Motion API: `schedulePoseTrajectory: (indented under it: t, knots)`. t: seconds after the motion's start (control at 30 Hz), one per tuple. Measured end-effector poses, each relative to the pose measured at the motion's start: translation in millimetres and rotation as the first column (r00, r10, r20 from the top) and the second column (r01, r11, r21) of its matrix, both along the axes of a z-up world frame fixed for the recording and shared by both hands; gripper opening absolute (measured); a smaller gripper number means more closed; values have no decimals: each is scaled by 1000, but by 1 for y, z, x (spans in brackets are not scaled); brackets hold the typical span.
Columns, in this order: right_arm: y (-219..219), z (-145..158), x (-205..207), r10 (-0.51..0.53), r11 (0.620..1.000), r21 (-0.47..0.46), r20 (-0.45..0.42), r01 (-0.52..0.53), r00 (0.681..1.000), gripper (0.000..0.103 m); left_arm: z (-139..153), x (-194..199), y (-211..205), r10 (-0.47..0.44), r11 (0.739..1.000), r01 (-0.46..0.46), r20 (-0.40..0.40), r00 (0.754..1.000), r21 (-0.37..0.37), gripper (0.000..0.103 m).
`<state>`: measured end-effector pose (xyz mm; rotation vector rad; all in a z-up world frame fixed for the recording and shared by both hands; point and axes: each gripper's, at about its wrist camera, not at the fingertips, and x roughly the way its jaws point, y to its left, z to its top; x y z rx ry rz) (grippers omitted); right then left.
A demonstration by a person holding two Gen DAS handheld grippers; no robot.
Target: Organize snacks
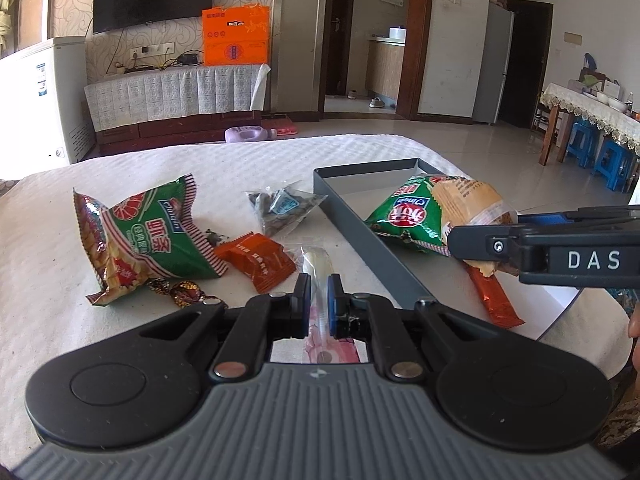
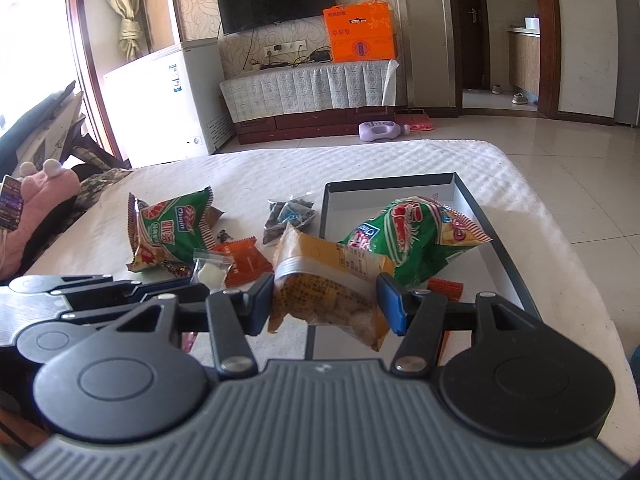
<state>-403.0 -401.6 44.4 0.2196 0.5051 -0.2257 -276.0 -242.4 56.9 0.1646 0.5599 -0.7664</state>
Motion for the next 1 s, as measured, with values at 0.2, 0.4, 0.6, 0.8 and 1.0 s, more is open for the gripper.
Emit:
schedulePoseTrajectory:
  t: [0.2, 0.4, 0.6, 0.8, 1.0]
  knots:
    - [-11, -1, -9, -36, 999, 6, -1, 36, 999, 58, 3, -7, -12, -33, 999, 33, 4, 999, -8, 10]
    - [-24, -2, -21, -75, 997, 15, -5, 75, 997, 58, 5, -14, -25, -62, 998, 62, 4, 998, -18, 10]
    - [-32, -3, -30, -100, 995, 19, -10, 100, 995, 58, 5, -20, -38, -96, 995, 96, 3, 995, -26, 10]
    - [-37, -3, -35, -113, 993, 21, -10, 113, 994, 58, 6, -25, -52, -127, 991, 127, 5, 992, -29, 10]
    - [-41, -2, -38, -119, 993, 24, -6, 119, 993, 58, 4, -27, -62, -148, 989, 148, 3, 989, -29, 10]
